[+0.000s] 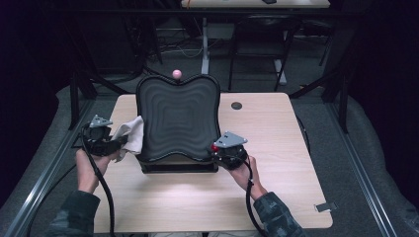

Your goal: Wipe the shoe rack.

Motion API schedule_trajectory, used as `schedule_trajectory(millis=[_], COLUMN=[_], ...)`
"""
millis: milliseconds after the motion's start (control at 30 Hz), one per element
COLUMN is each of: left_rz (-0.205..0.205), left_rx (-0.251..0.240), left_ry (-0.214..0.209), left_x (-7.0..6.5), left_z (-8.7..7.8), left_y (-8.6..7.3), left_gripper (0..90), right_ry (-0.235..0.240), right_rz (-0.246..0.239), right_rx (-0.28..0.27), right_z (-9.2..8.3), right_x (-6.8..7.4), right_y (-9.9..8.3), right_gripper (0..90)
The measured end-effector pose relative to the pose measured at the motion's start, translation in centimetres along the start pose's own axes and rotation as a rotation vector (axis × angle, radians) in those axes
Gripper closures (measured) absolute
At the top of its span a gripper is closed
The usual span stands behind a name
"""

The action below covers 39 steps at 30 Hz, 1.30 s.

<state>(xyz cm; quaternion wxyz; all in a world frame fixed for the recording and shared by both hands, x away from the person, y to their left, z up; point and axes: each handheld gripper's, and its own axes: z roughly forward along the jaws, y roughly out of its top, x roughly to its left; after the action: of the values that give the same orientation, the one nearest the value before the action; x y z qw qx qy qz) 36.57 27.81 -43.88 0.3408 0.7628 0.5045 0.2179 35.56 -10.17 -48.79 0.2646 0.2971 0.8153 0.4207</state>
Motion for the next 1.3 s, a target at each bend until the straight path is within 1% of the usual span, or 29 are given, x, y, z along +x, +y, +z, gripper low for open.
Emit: schedule_trajectory(millis=[67, 100, 133, 167, 200, 233, 300, 333, 400, 433, 467, 500, 533, 567, 600, 667, 767, 933, 1100, 1200, 1300], left_rz=[0.005, 0.01, 0.017, 0.022, 0.027, 0.032, 0.047, 0.046, 0.052, 0.054, 0.057, 0.063, 0.062, 0.065, 0.064, 0.058, 0.036, 0.035, 0.052, 0.051, 0.038], left_rx=[0.007, 0.012, 0.013, 0.019, 0.02, 0.023, 0.027, 0.023, 0.022, 0.021, 0.02, 0.022, 0.018, 0.018, 0.013, 0.004, -0.009, -0.011, -0.009, -0.007, -0.007], left_ry=[-0.008, -0.01, -0.011, -0.013, -0.014, -0.012, -0.008, -0.007, -0.008, -0.008, -0.003, 0.003, 0.01, 0.016, 0.027, 0.039, 0.044, 0.067, 0.099, 0.122, 0.149], left_x=[-0.2, -0.3, -0.5, -0.7, -0.9, -1.1, -1.5, -1.7, -1.8, -2.0, -2.1, -2.1, -2.1, -2.1, -2.1, -1.8, -1.3, -0.8, -0.6, -0.2, 0.3], left_z=[-0.1, -0.2, -0.3, -0.4, -0.5, -0.7, -1.0, -1.0, -1.2, -1.2, -1.1, -1.0, -0.9, -0.7, -0.5, -0.2, 0.3, 1.3, 2.3, 2.8, 3.3], left_y=[-0.2, -0.4, -0.5, -0.7, -0.9, -1.1, -1.6, -1.7, -2.1, -2.3, -2.4, -2.4, -2.4, -2.4, -2.3, -2.1, -1.3, 0.5, 3.2, 5.1, 6.9], left_gripper=[82.6, 82.6, 82.6, 82.6, 82.6, 82.6, 82.6, 82.6, 82.6, 82.6, 82.6, 82.6, 82.6, 82.6, 82.5, 82.5, 82.5, 82.6, 82.5, 82.6, 82.5], right_ry=[0.041, 0.02, 0.056, 0.059, 0.069, 0.066, 0.097, 0.089, 0.096, 0.1, 0.098, 0.092, 0.105, 0.102, 0.096, 0.103, 0.104, 0.104, 0.107, 0.108, 0.109], right_rz=[-0.009, -0.02, -0.018, -0.024, -0.022, -0.024, -0.023, -0.028, -0.03, -0.036, -0.036, -0.032, -0.029, -0.03, -0.035, -0.035, -0.038, -0.043, -0.045, -0.046, -0.043], right_rx=[-0.017, 0.002, -0.009, -0.004, -0.012, -0.005, -0.015, 0.001, -0.001, 0.01, 0.004, 0.007, 0.008, 0.01, 0.007, 0.012, 0.012, 0.014, 0.013, 0.012, 0.009], right_z=[-0.1, -0.3, -0.4, -0.5, -0.5, -0.7, -0.9, -1.2, -1.4, -1.6, -1.7, -1.7, -1.7, -1.7, -1.6, -1.6, -1.6, -1.6, -1.6, -1.6, -1.6], right_x=[-0.1, -0.1, -0.2, -0.2, -0.2, -0.2, -0.1, 0.1, 0.3, 0.4, 0.4, 0.5, 0.4, 0.4, 0.5, 0.4, 0.4, 0.4, 0.3, 0.3, 0.3], right_y=[-0.2, -0.2, -0.2, -0.3, -0.3, -0.3, -0.5, -0.5, -0.6, -0.6, -0.6, -0.6, -0.6, -0.6, -0.6, -0.6, -0.6, -0.6, -0.6, -0.6, -0.6], right_gripper=[60.3, 60.3, 60.3, 60.3, 60.2, 60.3, 60.3, 60.2, 60.2, 60.2, 60.1, 60.2, 60.1, 60.1, 60.1, 60.1, 60.1, 60.1, 60.0, 60.0, 60.0])
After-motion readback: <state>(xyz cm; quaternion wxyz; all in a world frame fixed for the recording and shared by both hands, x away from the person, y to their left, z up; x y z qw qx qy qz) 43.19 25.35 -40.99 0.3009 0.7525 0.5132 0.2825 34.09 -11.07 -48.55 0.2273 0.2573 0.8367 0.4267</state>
